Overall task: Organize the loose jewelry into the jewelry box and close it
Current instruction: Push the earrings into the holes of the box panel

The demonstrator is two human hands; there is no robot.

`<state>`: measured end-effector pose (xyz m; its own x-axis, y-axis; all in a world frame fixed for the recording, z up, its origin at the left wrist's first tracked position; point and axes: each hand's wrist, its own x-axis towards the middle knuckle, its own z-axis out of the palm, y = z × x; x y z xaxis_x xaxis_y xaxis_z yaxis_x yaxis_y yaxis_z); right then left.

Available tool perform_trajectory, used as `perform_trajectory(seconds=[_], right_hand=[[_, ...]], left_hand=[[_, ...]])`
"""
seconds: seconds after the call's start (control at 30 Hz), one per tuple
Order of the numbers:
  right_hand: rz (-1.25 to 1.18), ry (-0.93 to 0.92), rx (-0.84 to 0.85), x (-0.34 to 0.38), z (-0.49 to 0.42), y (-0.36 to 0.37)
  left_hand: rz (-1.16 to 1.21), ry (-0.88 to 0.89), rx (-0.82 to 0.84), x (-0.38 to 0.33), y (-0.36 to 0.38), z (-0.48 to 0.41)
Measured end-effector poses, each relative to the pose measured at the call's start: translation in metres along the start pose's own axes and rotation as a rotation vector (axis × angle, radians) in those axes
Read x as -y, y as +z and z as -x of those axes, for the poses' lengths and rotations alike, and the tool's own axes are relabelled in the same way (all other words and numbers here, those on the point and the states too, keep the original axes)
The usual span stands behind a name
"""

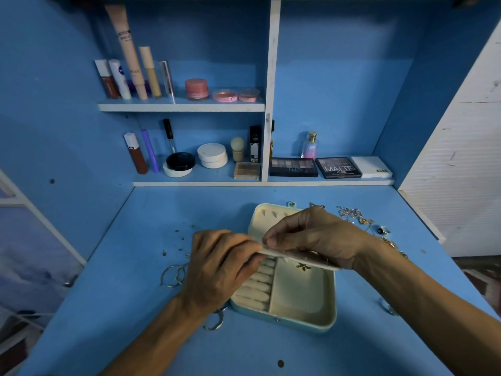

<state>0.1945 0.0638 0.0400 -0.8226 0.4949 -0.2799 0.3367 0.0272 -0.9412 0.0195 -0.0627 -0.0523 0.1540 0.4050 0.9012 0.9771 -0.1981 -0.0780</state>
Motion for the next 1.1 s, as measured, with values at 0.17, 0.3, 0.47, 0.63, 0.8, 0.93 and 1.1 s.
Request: perform_trajectory(seconds=[0.17, 0.3, 0.47, 0.63, 0.8, 0.93, 1.1], right_hand=[[0.041, -0.012, -0.007, 0.0005, 0.0004, -0.0022], [0.100, -0.050, 0.007, 0.0012, 0.0019, -0.0020], [0.122, -0.076, 0.004, 0.0009, 0.0025, -0.0012], [0.090, -0.065, -0.005, -0.0013, 0.0016, -0.0027], [0.259, -0.109, 0.022, 0.0028, 0.0029, -0.0051], [0.385, -0.163, 0.033, 0.0064, 0.0032, -0.0054], [0.393, -0.218, 0.008, 0.0078, 0.0029, -0.0056]], left_hand=[[0.007, -0.003, -0.003, -0.0003, 0.0007, -0.0005], [0.000, -0.002, -0.004, -0.0007, 0.0001, -0.0007], [0.006, -0.005, -0.015, -0.0012, -0.0002, -0.0035], [0.008, -0.011, -0.012, -0.0015, -0.0010, -0.0023], [0.009, -0.012, -0.010, -0.0010, -0.0005, -0.0030], [0.004, -0.011, -0.009, -0.0009, -0.0006, -0.0029], [0.011, -0.008, -0.009, -0.0004, -0.0004, -0.0041]])
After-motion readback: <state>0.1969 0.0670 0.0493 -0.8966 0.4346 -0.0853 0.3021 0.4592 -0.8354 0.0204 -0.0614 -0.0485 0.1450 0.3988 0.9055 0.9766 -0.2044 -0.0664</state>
